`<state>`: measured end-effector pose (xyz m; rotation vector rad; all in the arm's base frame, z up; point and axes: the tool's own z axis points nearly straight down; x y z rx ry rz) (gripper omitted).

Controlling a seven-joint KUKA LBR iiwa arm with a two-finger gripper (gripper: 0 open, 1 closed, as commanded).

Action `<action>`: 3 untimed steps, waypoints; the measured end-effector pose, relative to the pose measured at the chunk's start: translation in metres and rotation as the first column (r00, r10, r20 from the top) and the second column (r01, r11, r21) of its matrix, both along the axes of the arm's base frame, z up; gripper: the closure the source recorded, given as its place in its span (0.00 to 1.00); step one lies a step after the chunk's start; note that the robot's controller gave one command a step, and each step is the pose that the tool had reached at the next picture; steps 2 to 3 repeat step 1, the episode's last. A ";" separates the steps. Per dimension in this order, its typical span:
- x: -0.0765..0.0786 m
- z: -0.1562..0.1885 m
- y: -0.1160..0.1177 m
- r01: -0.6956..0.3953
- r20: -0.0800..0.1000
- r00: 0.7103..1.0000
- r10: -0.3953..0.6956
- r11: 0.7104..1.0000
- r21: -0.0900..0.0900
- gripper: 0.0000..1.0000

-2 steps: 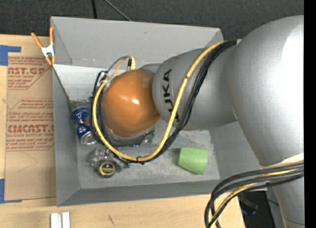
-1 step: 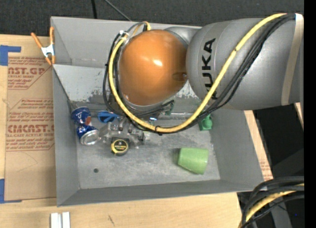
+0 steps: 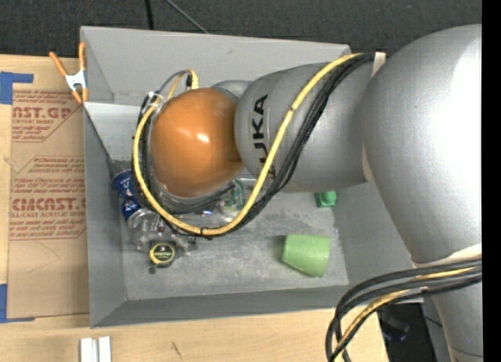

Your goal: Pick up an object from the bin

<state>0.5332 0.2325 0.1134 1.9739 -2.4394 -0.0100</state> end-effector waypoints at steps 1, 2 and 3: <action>-0.004 0.100 0.001 -0.002 0.015 1.000 0.002 1.000 0.003 1.00; -0.004 0.100 0.001 -0.002 0.015 1.000 0.002 1.000 0.003 1.00; -0.004 0.100 0.001 -0.002 0.015 1.000 0.002 1.000 0.003 1.00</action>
Offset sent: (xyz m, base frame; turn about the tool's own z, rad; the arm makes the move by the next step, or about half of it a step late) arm -0.0057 -0.0006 0.0962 -0.0033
